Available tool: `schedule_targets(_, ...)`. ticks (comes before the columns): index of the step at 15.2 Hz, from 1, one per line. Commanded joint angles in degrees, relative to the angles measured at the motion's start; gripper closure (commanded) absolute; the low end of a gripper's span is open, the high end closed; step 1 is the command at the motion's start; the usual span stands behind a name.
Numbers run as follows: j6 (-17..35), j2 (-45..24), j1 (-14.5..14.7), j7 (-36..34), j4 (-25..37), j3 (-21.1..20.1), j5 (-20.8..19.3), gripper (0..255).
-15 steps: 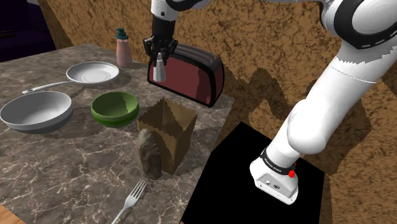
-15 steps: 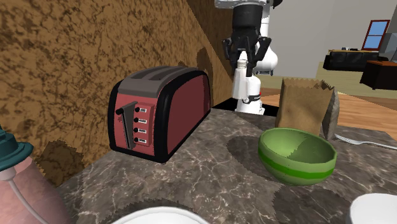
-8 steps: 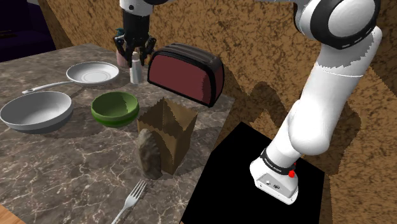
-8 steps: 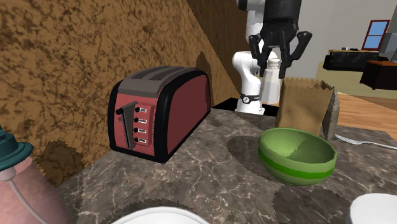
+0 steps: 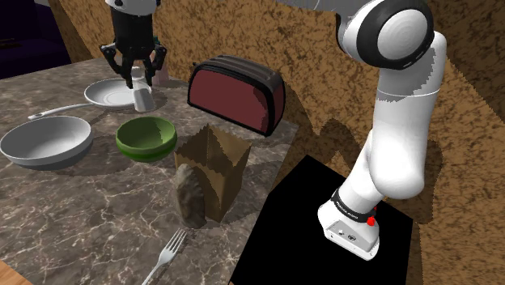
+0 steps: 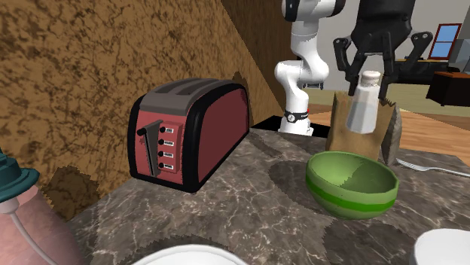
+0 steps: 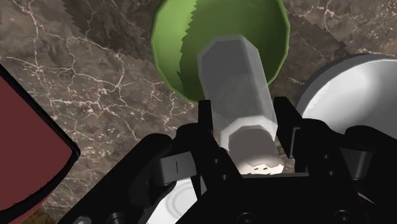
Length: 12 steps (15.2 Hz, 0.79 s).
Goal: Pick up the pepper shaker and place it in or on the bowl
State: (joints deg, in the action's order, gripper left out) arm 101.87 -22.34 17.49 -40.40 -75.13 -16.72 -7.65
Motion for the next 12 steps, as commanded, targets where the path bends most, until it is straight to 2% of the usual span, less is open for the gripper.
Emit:
schedule_targets(1,1.08,-0.22,0.09,-0.27,-0.85,0.01,-0.11,255)
schedule_targets(12,9.53,-0.26,-0.44,-0.73,-9.3,0.21,-0.33,255)
